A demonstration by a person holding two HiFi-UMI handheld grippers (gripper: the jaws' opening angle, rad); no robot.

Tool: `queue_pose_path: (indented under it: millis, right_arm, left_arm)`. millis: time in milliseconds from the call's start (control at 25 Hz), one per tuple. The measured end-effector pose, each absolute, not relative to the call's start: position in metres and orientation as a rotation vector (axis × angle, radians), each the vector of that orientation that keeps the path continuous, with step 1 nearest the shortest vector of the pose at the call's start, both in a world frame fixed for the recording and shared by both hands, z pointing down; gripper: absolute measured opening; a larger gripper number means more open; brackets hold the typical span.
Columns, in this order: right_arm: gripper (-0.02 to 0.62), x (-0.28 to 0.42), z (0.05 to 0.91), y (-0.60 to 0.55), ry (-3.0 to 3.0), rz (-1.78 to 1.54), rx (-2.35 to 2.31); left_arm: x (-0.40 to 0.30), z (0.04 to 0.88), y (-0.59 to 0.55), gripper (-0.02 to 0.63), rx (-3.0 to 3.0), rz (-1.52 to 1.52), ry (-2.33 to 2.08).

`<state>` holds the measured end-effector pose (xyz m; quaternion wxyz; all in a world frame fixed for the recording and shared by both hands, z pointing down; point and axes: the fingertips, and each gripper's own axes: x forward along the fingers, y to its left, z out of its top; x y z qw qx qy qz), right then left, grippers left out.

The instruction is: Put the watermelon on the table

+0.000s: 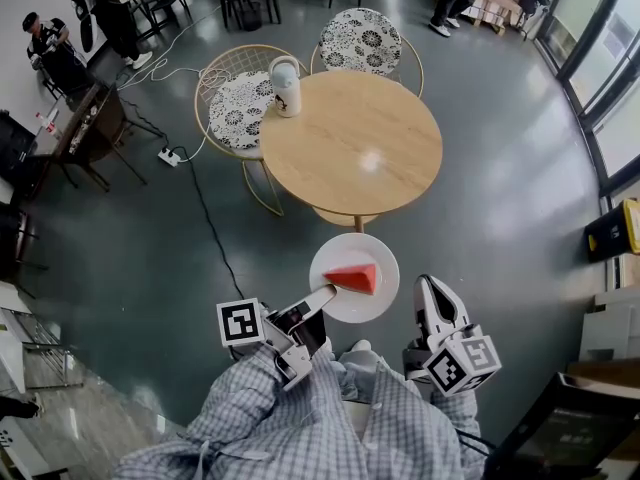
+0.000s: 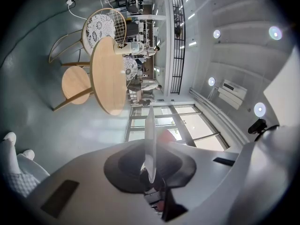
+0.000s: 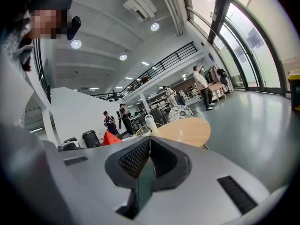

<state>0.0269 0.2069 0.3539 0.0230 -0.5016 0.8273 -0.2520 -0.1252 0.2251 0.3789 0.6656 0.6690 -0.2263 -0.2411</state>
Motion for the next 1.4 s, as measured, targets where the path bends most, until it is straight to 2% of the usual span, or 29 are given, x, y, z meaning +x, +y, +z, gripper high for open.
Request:
queue_pose_path:
  millis: [1400]
  right_arm:
    - [0.009, -0.01, 0.358, 0.237, 2.488, -0.806, -1.653]
  left_arm:
    - [-0.161, 0.384, 0.241, 0.041, 1.527, -0.511, -0.439]
